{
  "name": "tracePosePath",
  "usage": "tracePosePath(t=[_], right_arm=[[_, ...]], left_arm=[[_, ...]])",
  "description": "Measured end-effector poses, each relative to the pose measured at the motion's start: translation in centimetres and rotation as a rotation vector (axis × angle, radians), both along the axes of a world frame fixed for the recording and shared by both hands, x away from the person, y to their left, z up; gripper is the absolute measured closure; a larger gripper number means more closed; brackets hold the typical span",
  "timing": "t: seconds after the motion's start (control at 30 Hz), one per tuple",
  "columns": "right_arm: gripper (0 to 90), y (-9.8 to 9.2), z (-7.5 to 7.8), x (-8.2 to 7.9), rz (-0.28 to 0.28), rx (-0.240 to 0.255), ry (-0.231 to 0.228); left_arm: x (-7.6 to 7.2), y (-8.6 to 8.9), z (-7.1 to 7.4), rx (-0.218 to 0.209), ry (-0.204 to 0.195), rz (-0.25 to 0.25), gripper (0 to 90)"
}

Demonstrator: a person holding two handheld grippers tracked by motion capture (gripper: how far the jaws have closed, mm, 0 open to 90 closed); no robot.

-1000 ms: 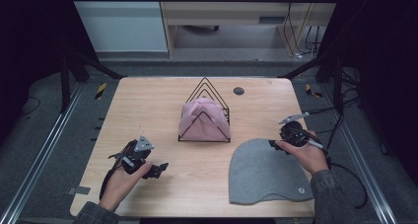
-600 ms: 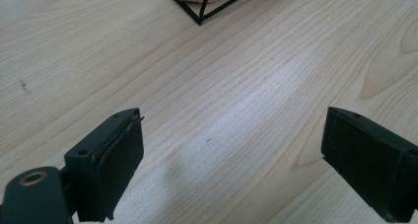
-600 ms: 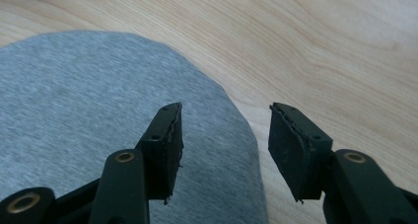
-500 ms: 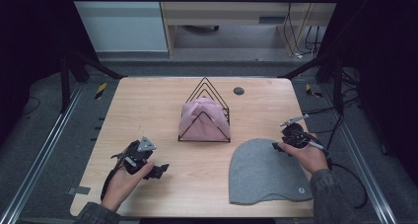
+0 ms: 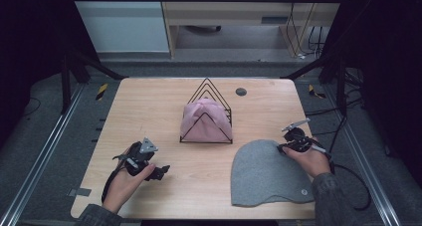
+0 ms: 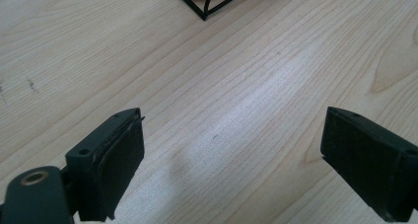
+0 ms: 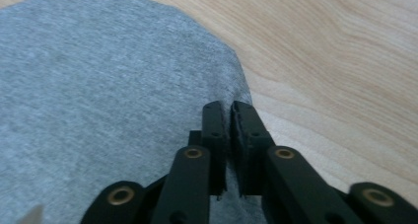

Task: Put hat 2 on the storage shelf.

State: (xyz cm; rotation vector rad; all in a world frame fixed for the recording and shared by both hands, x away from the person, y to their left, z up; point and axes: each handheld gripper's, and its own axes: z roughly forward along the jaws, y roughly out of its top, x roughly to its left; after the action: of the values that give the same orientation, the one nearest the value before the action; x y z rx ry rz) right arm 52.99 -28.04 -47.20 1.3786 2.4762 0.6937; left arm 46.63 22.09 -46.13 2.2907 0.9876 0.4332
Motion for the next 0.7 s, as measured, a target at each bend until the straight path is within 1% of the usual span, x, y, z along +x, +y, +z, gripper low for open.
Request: tracePosePath(t=[0.07, 0.2, 0.23, 0.3, 0.37, 0.43, 0.47, 0.57, 0.7], right_arm=[[88.7, 0.0, 0.2, -0.2, 0.010, -0.001, -0.003], [89.8, 0.2, 0.9, -0.8, 0.029, 0.020, -0.019], [89.9, 0.2, 1.2, -1.0, 0.035, 0.028, -0.027], [90.0, 0.3, 1.6, -1.5, 0.052, 0.037, -0.041], [90.0, 0.3, 2.0, -1.9, 0.072, 0.045, -0.056], [90.0, 0.3, 2.4, -2.2, 0.074, 0.048, -0.068], [90.0, 0.3, 2.5, -2.4, 0.068, 0.056, -0.066], [90.0, 0.5, 3.2, -3.0, 0.084, 0.073, -0.089], [90.0, 1.0, 4.4, -3.9, 0.120, 0.094, -0.132]], left_arm=[[0.0, 0.0, 0.0, 0.001, -0.003, 0.002, 8.9], [0.0, 0.0, 0.0, -0.001, 0.001, 0.001, 8.9], [0.0, 0.0, -0.1, 0.001, 0.007, 0.000, 8.8], [0.1, -0.1, -0.2, 0.005, 0.029, 0.000, 8.8], [0.1, -0.2, -0.3, 0.010, 0.035, -0.002, 8.7], [0.0, -0.2, -0.3, 0.003, 0.037, -0.003, 8.5], [0.0, -0.2, -0.3, -0.002, 0.035, -0.004, 8.4], [0.0, -0.2, -0.3, -0.009, 0.038, -0.015, 8.2], [0.1, -0.2, -0.3, -0.025, 0.049, -0.020, 7.8]])
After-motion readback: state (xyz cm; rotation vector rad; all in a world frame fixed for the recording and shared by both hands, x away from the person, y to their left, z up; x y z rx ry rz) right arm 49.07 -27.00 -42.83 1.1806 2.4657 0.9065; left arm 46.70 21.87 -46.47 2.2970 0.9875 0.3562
